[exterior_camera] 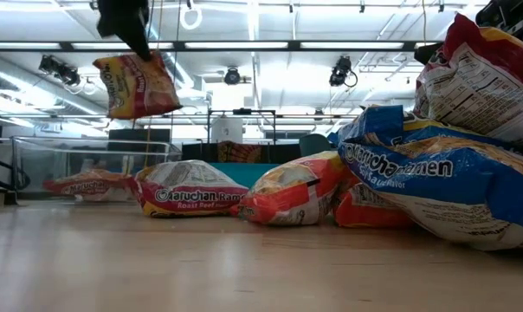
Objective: Sort Maruchan noodles
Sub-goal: Put the red noodle pack into the transparent bin
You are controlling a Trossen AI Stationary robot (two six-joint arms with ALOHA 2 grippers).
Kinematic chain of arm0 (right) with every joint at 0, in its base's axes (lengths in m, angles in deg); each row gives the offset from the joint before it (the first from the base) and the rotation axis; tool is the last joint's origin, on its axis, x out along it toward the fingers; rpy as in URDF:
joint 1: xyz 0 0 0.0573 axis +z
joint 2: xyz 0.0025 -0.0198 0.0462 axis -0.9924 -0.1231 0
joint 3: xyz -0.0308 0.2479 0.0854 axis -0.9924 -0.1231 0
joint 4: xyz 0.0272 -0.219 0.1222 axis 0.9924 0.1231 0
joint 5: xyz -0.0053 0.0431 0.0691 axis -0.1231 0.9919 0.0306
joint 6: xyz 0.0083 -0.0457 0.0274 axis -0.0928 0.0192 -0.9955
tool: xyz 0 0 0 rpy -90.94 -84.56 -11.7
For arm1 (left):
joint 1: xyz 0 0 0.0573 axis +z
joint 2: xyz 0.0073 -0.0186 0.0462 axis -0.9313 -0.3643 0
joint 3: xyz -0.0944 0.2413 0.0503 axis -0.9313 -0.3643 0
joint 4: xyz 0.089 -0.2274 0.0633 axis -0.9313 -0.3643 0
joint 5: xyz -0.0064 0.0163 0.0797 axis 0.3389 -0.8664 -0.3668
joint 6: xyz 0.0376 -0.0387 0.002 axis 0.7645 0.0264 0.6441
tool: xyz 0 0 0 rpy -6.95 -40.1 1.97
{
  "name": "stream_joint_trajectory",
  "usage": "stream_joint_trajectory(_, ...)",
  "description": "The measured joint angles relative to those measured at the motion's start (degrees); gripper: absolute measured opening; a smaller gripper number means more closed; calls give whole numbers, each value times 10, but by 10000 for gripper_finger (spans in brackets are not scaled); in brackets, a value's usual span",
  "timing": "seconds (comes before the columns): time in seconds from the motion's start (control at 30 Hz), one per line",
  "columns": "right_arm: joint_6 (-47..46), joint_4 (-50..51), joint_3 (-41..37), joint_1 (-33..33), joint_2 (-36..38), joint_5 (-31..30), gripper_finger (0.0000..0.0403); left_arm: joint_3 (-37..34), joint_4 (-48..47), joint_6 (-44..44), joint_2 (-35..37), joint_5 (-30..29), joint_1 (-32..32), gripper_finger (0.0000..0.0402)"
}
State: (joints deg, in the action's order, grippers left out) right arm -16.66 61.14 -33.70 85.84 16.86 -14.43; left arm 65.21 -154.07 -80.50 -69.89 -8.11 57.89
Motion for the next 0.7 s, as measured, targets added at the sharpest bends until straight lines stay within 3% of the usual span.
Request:
stream_joint_trajectory(0.23,0,0,0,0,0,0,55,-73,17,72,0,17,88,4)
stream_joint_trajectory(0.4,0,0,0,0,0,0,55,-125,34,106,0,80,135,4)
stream_joint_trajectory(0.5,0,0,0,0,0,0,55,-142,69,139,0,129,153,4)
stream_joint_trajectory(0.7,0,0,0,0,0,0,55,-169,192,212,0,151,179,4)
